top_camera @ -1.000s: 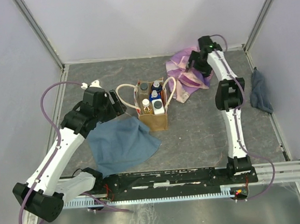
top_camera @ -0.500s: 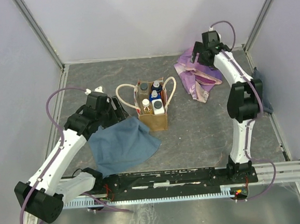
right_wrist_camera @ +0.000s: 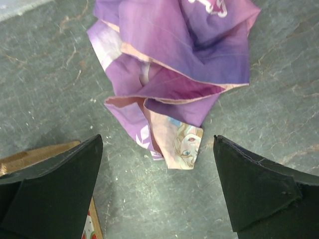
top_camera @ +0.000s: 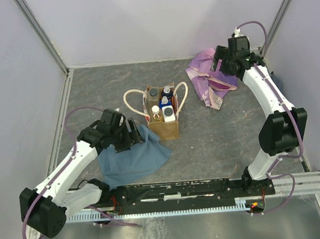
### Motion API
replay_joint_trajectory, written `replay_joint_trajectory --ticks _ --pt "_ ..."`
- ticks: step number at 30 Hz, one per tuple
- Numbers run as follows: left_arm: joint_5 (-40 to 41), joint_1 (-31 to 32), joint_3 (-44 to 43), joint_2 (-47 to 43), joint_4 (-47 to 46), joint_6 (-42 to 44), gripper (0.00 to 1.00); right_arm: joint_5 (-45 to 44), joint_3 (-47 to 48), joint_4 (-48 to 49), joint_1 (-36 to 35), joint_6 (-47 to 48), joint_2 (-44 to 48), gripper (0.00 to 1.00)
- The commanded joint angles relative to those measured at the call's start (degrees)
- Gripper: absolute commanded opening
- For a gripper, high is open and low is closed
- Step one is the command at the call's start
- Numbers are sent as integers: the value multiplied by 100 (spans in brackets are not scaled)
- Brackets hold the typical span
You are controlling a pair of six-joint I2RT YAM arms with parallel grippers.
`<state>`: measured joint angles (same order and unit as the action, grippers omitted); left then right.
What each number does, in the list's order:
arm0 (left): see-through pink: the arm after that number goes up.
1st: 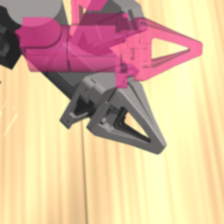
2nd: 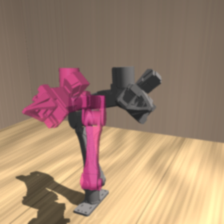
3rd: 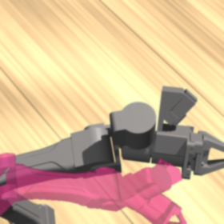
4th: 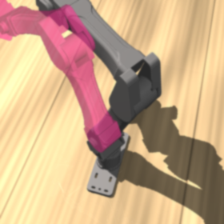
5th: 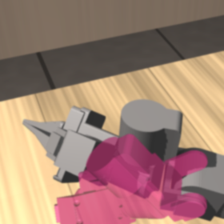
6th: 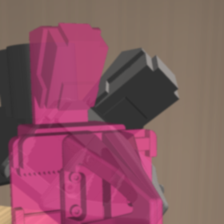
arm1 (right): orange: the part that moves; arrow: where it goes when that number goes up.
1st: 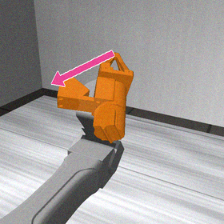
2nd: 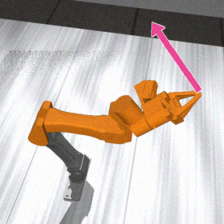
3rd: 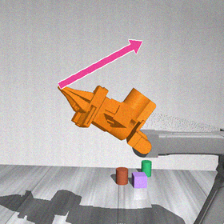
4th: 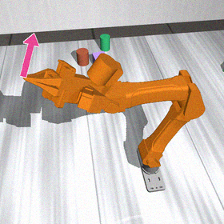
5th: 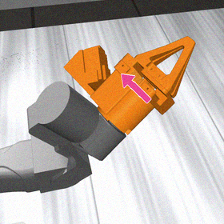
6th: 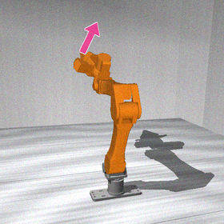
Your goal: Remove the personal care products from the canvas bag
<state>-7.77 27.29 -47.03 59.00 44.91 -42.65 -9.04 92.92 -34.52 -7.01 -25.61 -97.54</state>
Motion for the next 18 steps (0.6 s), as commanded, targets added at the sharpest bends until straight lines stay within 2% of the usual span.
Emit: replay_joint_trajectory --ticks 1,5,9,12,15,18 --pt "-321 254 124 223 -147 -106 85 114 -85 -112 -29 18 207 100" --pt "-360 265 390 775 -275 -24 86 181 -212 -79 -19 -2 331 100" --pt "328 234 302 1027 -134 -81 89 108 -277 -157 -20 86 425 100" --pt "928 74 3 1399 321 -51 95 33 -313 -197 -20 157 512 100" --pt "1312 -359 -168 1774 615 36 99 16 -366 -205 -13 176 585 100" --pt "1101 -1260 65 1893 380 224 99 -15 -421 -217 -7 204 648 100"
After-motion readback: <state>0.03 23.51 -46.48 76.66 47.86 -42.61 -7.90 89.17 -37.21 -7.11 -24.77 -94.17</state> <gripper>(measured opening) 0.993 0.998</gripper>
